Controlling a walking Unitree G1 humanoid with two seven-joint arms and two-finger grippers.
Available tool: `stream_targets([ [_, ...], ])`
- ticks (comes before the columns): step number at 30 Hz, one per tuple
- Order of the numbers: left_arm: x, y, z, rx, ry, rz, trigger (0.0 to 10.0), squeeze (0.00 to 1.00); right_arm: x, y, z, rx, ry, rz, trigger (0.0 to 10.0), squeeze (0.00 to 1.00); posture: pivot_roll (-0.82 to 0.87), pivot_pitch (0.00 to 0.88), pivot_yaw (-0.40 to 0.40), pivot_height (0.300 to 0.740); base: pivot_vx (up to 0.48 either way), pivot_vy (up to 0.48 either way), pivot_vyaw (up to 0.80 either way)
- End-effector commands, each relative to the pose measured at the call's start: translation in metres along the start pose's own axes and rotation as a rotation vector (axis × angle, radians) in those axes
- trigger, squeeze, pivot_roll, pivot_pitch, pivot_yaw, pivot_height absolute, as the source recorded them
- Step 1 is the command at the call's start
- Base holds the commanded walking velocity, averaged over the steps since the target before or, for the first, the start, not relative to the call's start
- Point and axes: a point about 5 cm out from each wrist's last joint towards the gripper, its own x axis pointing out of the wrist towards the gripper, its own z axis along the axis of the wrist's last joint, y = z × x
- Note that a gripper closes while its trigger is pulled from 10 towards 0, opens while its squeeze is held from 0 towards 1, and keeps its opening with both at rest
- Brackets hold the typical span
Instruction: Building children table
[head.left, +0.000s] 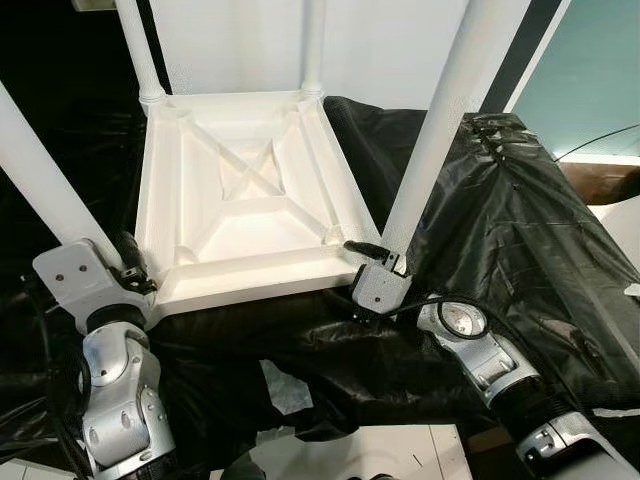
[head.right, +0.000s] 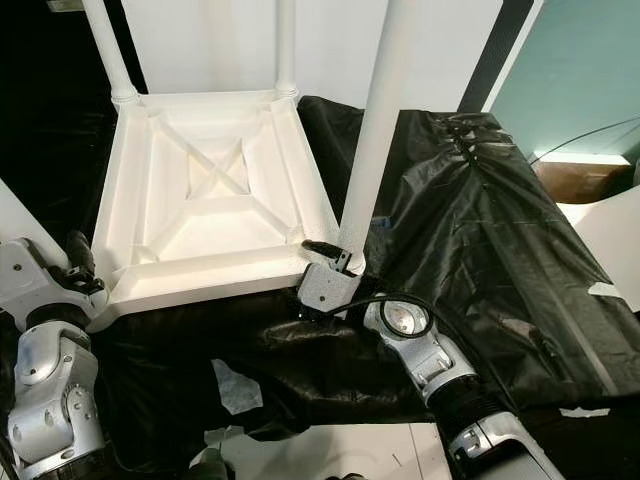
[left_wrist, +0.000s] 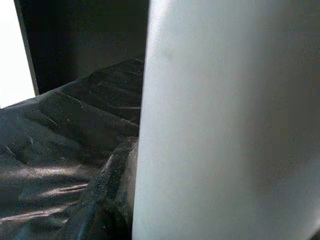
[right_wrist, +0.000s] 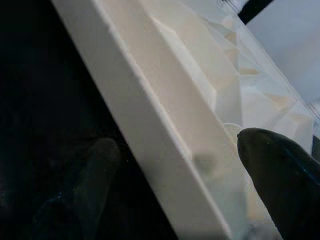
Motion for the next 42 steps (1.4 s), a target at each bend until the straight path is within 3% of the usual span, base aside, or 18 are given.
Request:
stream_targets([
  [1,-0.006,-0.029,-0.011,-0.192,0.055,-0.163,10.0,0.00,0.000,0.001,-0.001,-0.056,0.001,0.030,10.0,0.00,0.20,0.084,-0.109,0.740,0.000,0.000,0.00],
  [7,-0.006,-0.041,-0.007,-0.224,0.051,-0.219,10.0,0.00,0.005,0.001,0.004,-0.201,-0.019,0.053,10.0,0.00,0.20,0.070,-0.110,0.740,0.000,0.000,0.00],
  [11,-0.006,-0.044,-0.006,-0.230,0.049,-0.229,10.0,0.00,0.006,0.000,0.004,-0.223,-0.021,0.055,10.0,0.00,0.20,0.070,-0.110,0.740,0.000,0.000,0.00],
  [19,-0.011,-0.065,-0.001,-0.287,0.048,-0.317,10.0,0.00,0.021,-0.005,-0.009,-0.428,0.088,0.028,10.0,0.00,0.21,0.047,-0.114,0.740,0.000,0.000,0.00],
  [26,-0.012,-0.068,0.001,-0.292,0.043,-0.332,10.0,0.00,0.028,-0.008,-0.018,-0.534,0.147,-0.008,10.0,0.00,0.21,0.044,-0.115,0.740,0.000,0.000,0.00],
  [31,-0.012,-0.068,0.003,-0.291,0.038,-0.337,10.0,0.00,0.038,-0.023,-0.024,-0.667,0.194,-0.113,10.0,0.00,0.21,0.047,-0.115,0.740,0.000,0.000,0.00],
  [34,-0.012,-0.068,0.003,-0.291,0.038,-0.337,10.0,0.00,0.038,-0.023,-0.024,-0.667,0.194,-0.113,10.0,0.00,0.21,0.047,-0.115,0.740,0.000,0.000,0.00],
  [42,-0.011,-0.072,0.005,-0.292,0.032,-0.351,10.0,0.00,0.049,-0.033,-0.026,-0.796,0.218,-0.248,10.0,0.00,0.22,0.047,-0.117,0.740,0.000,0.000,0.00],
])
